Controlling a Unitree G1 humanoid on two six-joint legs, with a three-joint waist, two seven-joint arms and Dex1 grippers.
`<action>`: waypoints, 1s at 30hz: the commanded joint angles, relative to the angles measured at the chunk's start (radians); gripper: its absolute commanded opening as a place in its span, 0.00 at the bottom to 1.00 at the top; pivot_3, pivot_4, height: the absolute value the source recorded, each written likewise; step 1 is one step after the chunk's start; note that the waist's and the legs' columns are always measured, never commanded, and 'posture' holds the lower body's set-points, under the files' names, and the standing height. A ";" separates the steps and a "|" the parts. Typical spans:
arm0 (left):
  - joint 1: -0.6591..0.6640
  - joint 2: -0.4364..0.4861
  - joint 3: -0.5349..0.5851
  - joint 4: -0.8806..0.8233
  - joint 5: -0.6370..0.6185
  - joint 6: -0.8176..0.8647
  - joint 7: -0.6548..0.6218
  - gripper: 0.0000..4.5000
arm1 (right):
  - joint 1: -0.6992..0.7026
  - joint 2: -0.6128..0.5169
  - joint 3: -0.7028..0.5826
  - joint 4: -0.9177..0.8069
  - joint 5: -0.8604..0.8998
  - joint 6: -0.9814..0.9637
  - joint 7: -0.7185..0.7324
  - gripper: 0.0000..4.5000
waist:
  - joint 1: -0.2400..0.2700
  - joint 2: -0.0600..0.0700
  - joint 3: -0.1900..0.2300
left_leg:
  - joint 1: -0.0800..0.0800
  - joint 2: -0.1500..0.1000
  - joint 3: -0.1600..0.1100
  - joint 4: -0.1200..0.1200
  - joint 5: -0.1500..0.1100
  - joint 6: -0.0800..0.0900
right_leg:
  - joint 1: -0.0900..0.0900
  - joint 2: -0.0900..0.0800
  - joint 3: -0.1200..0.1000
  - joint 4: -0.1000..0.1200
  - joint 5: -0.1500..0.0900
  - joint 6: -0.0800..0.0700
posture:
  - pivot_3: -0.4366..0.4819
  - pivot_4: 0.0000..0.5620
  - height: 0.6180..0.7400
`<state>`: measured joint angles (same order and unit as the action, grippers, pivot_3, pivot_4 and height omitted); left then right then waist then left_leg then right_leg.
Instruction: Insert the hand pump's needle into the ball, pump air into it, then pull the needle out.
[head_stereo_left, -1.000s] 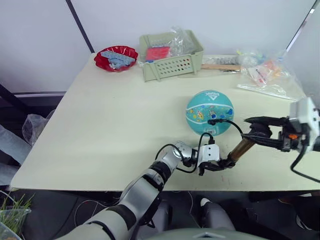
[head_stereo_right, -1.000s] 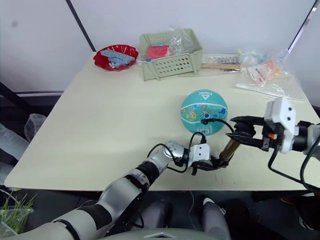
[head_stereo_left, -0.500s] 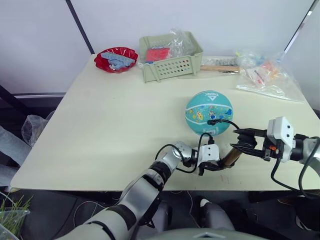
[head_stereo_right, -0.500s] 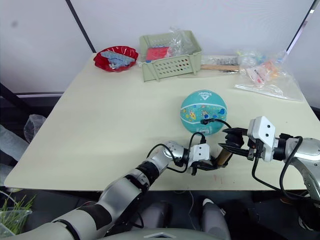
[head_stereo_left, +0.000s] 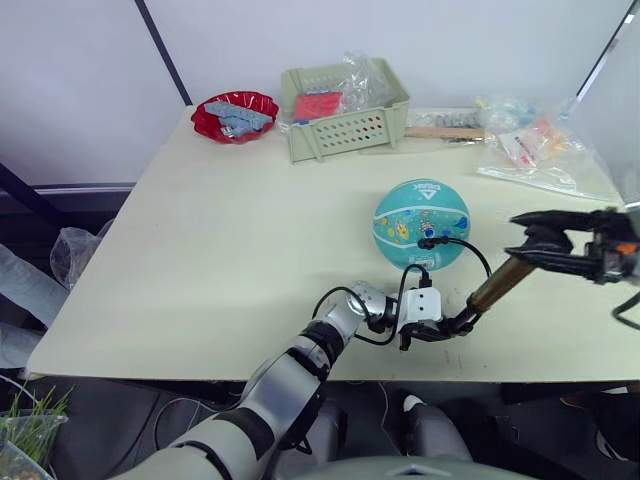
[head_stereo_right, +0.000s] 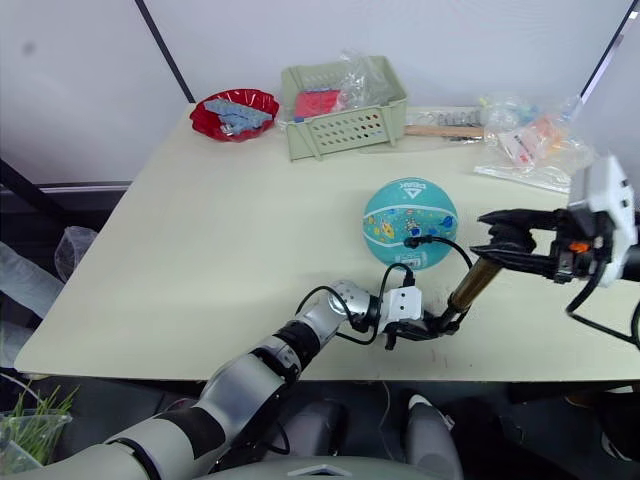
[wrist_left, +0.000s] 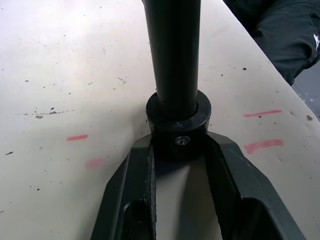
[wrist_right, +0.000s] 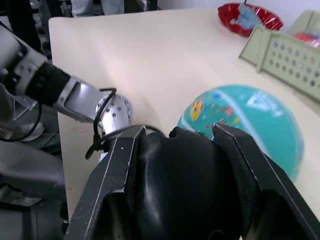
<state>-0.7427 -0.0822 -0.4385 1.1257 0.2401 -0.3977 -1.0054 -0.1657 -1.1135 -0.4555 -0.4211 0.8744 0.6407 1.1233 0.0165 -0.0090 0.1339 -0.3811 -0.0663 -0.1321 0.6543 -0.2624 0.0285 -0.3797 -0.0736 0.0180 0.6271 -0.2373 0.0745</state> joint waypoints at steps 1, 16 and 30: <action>0.032 0.023 -0.039 0.075 0.060 0.036 0.002 0.22 | -0.057 -0.061 -0.115 -0.006 0.054 0.043 -0.002 0.36 | 0.000 0.000 0.000 | 0.000 0.000 0.000 0.000 0.000 0.000 | 0.000 0.000 0.000 0.000 0.000 0.000 | 0.48 0.27 1.00; 0.028 0.022 -0.038 0.074 0.058 0.038 -0.003 0.22 | 0.044 0.014 0.023 -0.064 -0.035 0.033 -0.031 0.36 | 0.000 -0.003 -0.001 | 0.000 0.000 0.000 0.000 0.000 0.000 | 0.000 0.000 0.000 0.000 0.000 0.000 | 0.48 0.27 1.00; 0.036 0.019 -0.038 0.067 0.057 0.042 0.002 0.22 | 0.238 0.242 0.334 0.079 -0.432 -0.368 -0.089 0.36 | -0.002 -0.010 -0.006 | 0.002 0.001 0.000 0.000 0.000 0.000 | 0.001 0.001 0.000 0.000 0.000 0.000 | 0.48 0.27 1.00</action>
<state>-0.7394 -0.0776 -0.4399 1.1340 0.2431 -0.3962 -0.9996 0.0338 -0.8865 -0.1942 -0.4019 0.5408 0.3026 1.0495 0.0145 -0.0189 0.1277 -0.3784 -0.0657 -0.1324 0.6544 -0.2624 0.0283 -0.3782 -0.0718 0.0181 0.6270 -0.2374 0.0748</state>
